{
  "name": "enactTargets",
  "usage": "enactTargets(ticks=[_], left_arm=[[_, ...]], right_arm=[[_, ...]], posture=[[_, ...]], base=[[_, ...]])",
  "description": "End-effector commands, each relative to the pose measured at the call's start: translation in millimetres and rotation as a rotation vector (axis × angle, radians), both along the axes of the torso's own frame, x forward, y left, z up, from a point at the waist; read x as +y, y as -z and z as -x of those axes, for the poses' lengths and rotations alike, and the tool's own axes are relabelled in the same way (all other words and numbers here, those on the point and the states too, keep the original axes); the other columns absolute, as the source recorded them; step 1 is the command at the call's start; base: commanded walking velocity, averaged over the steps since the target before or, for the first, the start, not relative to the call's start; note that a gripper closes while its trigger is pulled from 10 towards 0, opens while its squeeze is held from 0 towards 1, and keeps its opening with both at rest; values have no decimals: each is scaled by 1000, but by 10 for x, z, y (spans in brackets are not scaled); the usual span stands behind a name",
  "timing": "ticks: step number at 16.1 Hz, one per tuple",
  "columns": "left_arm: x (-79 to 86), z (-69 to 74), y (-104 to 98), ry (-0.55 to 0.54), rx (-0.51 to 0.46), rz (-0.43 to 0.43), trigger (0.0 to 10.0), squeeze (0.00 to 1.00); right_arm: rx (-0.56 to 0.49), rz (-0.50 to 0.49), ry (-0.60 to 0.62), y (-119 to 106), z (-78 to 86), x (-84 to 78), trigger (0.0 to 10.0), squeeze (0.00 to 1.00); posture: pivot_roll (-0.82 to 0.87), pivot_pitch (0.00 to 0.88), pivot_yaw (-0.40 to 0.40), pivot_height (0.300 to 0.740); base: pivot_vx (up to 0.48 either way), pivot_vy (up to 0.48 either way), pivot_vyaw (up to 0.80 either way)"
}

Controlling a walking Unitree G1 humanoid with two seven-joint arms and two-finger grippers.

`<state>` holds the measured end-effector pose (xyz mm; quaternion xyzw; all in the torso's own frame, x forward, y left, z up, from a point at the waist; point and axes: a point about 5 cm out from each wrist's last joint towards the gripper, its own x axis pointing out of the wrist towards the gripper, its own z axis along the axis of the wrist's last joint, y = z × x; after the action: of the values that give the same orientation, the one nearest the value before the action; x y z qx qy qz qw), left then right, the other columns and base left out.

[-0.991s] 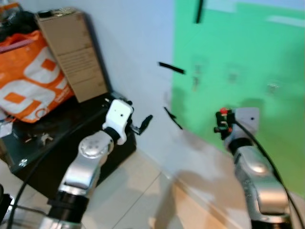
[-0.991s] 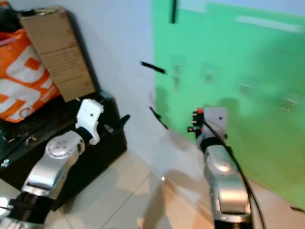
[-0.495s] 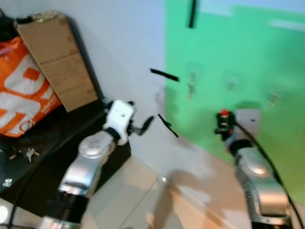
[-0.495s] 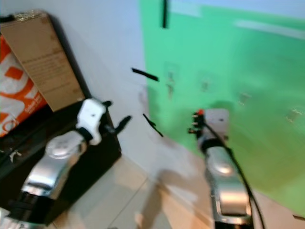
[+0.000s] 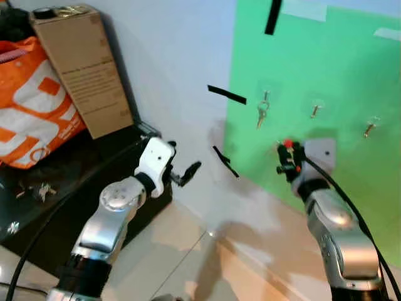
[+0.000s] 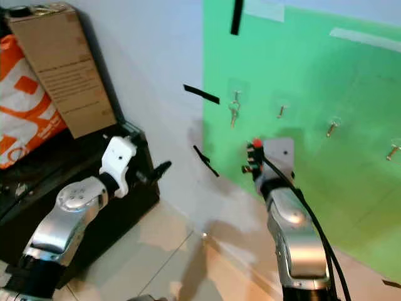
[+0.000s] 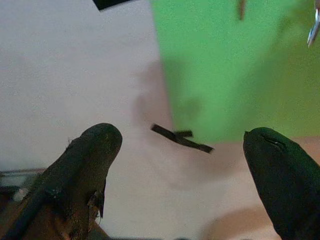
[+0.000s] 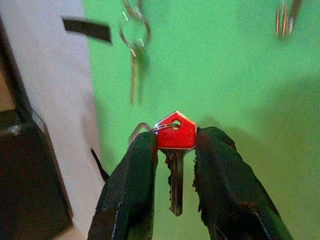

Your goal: Hang keys on a hook

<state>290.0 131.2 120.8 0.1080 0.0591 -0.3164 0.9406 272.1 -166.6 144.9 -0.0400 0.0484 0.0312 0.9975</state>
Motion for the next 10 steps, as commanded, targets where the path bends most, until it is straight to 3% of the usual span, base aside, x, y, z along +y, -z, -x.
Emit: enactTargets(ticks=[1,3,10], left_arm=[[-21,11,-41,30,-3,3,10000,0],[-69,80,-38,116,15,8,10000,0],[-99,82,-42,130,16,6,10000,0]], right_arm=[[-2,-3,-3,-20,-25,-7,10000,0],[-27,3,-4,-85,-111,-3,10000,0],[-69,-11,23,-164,-177,-24,10000,0]], posture=[[-68,0,30,740],[-68,0,29,740],[-70,0,29,740]], base=[[0,0,0],[0,0,0],[0,0,0]])
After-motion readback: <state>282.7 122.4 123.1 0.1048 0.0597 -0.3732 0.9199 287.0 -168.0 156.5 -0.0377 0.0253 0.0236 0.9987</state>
